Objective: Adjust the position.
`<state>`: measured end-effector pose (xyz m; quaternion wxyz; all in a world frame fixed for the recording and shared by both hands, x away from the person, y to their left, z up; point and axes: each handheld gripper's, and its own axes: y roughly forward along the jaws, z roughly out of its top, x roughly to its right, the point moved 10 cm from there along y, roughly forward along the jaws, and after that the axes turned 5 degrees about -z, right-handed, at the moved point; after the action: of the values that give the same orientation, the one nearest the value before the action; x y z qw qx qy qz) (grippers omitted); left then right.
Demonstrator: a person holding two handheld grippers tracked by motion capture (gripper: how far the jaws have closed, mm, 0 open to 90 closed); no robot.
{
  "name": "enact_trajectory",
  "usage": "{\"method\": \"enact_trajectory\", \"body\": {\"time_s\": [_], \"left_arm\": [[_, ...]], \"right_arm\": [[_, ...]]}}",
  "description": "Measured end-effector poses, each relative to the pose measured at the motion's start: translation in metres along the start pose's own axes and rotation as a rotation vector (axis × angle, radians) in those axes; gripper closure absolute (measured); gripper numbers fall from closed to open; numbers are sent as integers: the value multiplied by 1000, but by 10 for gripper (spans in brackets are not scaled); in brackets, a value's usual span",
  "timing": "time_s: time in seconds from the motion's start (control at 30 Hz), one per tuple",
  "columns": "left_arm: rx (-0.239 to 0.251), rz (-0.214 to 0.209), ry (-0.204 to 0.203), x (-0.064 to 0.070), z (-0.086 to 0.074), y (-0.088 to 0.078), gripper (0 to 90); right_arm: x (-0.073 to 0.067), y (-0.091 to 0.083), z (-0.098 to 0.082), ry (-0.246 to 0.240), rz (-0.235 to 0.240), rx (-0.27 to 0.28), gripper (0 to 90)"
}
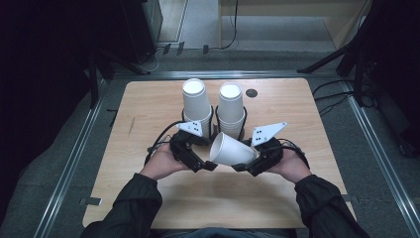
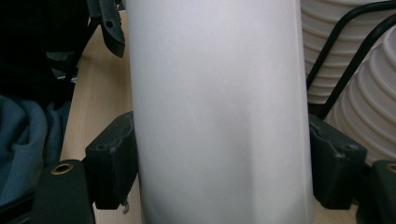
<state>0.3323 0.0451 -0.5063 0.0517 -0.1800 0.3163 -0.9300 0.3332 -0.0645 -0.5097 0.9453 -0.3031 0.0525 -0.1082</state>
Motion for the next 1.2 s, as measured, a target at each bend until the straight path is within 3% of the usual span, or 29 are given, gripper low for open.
{"method": "enact_trajectory", "body": {"time_s": [0.13,0.47,0.67,0.73,0.9,1.07,1.2], "left_arm": [[0,-11,-5,2,1,6,29],[60,-58,-29,9,8,11,29],[72,-71,-18,11,9,9,105],[70,-81,-30,11,9,8,126],[43,-68,-16,12,7,8,156],[35,-61,-22,10,5,5,161],[18,-28,-7,7,3,0,161]], "right_arm": [[-4,3,1,-7,16,3,220],[-13,12,3,-32,47,-9,221],[-14,13,2,-46,48,-9,224],[-14,13,3,-47,45,-6,225],[-14,15,1,-20,52,-24,211],[-12,14,2,35,46,-31,136],[-9,12,-2,50,36,-45,134]]}}
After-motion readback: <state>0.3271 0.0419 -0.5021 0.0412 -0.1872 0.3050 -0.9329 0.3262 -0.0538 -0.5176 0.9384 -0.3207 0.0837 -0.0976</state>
